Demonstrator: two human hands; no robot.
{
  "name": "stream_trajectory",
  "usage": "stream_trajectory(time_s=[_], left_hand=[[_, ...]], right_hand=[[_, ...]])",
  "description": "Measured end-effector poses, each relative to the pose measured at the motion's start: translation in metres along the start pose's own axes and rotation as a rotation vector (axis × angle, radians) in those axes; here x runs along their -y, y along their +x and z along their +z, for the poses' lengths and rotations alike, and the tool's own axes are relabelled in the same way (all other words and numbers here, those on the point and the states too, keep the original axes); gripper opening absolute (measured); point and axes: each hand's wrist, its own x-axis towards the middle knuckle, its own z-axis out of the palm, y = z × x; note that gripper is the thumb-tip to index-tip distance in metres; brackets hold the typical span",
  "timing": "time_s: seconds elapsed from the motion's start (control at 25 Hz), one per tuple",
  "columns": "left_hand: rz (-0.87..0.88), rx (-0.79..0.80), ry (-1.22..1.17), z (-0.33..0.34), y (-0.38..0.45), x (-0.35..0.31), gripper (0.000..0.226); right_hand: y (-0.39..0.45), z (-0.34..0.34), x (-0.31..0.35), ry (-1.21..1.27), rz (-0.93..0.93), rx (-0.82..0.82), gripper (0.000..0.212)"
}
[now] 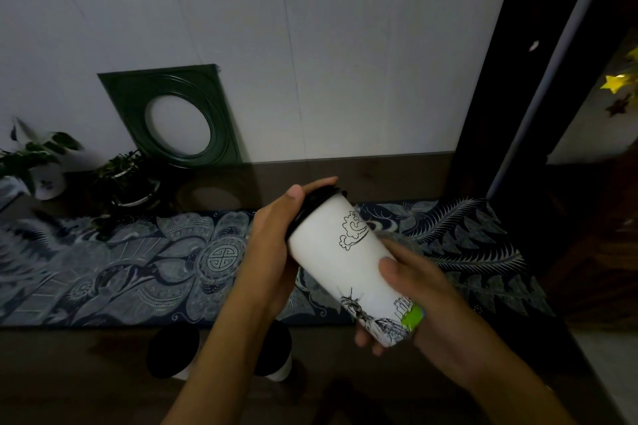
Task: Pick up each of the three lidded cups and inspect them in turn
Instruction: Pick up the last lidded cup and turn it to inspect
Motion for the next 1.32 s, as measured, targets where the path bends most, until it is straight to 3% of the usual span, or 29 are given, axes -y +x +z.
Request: stream_trajectory(time_s=[0.08,0.16,0.24,0.32,0.48,0.64,0.8,0.88,0.96,1.08,1.16,1.24,1.32], left_hand=[[0.006,-0.043,0.021,0.002,0.0,-0.001,0.044],[0.021,-0.079,0.039,0.003,0.0,0.0,0.041],[0.015,-0.092,0.046,0.007,-0.002,-0.001,0.036],[-0.013,-0.084,0.034,0.011,-0.005,-0.003,0.034],[-0.023,-0.03,0.049,0.015,-0.008,-0.004,0.034],[-0.014,-0.035,0.053,0.019,-0.007,-0.002,0.032],[0.021,-0.056,0.065,0.022,-0.004,0.002,0.037],[0.038,-0.054,0.074,0.024,-0.003,0.004,0.047],[0.057,-0.027,0.081,0.025,0.0,0.005,0.04],[0.076,-0.022,0.097,0.025,0.007,0.003,0.037],[0.065,-0.076,0.073,0.028,0.011,0.002,0.039],[0.046,-0.101,0.065,0.032,0.01,0.003,0.04],[0.031,-0.075,0.087,0.036,0.009,0.005,0.043]], right_hand=[[0.0,0.0,-0.001,-0.39,-0.116,-0.162,0.06],[-0.002,0.003,-0.002,-1.008,-0.269,-0.261,0.083],[-0.003,0.007,-0.005,-1.297,-0.4,-0.281,0.088],[-0.004,0.007,-0.009,-1.258,-0.447,-0.292,0.088],[-0.004,0.004,-0.012,-0.882,-0.391,-0.291,0.087],[-0.001,-0.004,-0.005,-0.615,-0.347,-0.187,0.068],[-0.001,-0.014,-0.002,-0.313,-0.208,-0.103,0.069],[-0.002,-0.016,0.001,-0.149,-0.147,-0.055,0.061],[-0.003,-0.018,0.004,-0.088,-0.11,-0.032,0.051],[-0.003,-0.021,0.007,-0.242,-0.143,-0.103,0.062],[-0.005,-0.023,0.008,-0.716,-0.263,-0.271,0.077],[-0.005,-0.022,0.005,-1.182,-0.372,-0.336,0.088],[-0.006,-0.025,-0.001,-1.252,-0.4,-0.321,0.091]])
